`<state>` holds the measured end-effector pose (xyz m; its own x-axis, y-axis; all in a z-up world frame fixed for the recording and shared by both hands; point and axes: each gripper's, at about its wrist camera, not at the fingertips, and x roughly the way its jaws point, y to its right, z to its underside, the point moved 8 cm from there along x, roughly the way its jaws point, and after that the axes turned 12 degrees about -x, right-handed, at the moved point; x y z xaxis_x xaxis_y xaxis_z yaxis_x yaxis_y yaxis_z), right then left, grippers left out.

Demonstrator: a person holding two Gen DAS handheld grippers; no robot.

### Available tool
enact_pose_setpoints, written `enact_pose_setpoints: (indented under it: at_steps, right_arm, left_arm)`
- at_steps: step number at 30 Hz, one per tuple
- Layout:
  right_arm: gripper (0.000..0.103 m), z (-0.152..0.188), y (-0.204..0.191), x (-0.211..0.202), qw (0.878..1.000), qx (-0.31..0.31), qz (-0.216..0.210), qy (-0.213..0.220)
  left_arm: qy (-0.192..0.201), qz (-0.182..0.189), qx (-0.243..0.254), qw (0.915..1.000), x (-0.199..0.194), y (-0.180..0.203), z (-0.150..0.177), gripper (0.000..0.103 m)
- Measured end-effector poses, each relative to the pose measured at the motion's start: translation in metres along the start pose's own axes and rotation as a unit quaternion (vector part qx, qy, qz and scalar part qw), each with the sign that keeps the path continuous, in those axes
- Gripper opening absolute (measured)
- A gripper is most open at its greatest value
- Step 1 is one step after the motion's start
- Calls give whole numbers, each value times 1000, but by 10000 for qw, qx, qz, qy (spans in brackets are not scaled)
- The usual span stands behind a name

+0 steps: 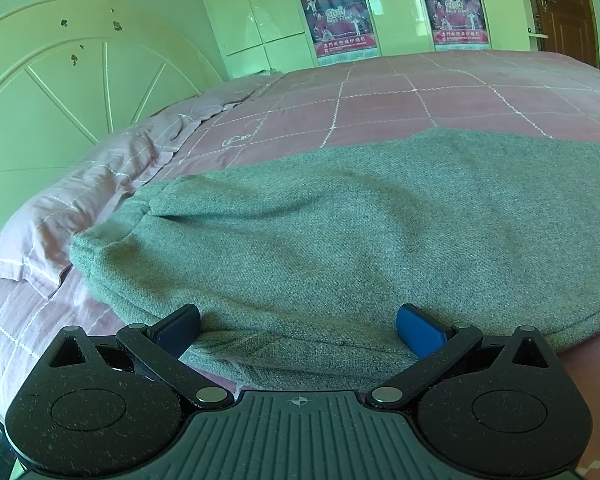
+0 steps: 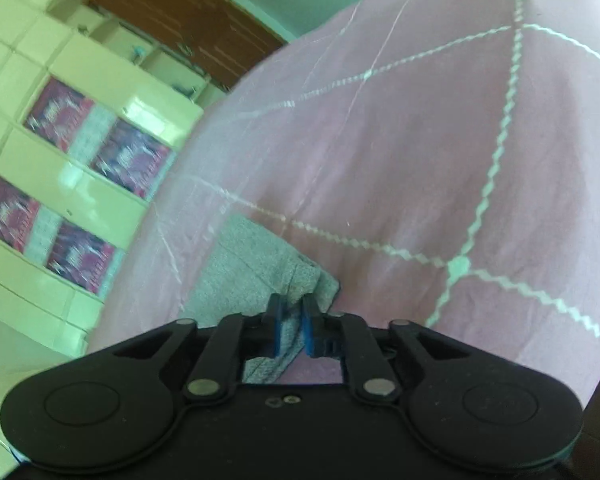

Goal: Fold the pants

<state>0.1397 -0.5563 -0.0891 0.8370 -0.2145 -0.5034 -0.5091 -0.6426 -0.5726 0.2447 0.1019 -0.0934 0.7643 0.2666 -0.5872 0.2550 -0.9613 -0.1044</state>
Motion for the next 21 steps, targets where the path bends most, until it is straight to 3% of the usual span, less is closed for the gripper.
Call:
enact_pose_setpoints:
  at_steps: [7,9,12,16,18,21]
  right_arm:
    - [27,2,7,15,9956,734,-574,-86]
    - [25,3,4,29,9963,678,-412,-324]
    - [9,-9,-19,28,9994,-99,-87,-322]
    - [8,-44,-92,-16,9855,-1402,-810,515]
    - [7,-59,-108,-34,9794,-1500,-1067,832]
    - [7,-57,-77,-21,9845,-1414,-712,753]
  left_arm:
    - [26,-27,12,10000,0,1,1,103]
    - [14,-16,22,10000,0,1,1,103]
    - [12,-2,26,10000,0,2,2,103]
    - [-10,9,14,10000,1,2,1,103]
    - [-14,-7,12,10000,1,2,1,103]
    - [-7,14,-3,10000,2,2,1,103]
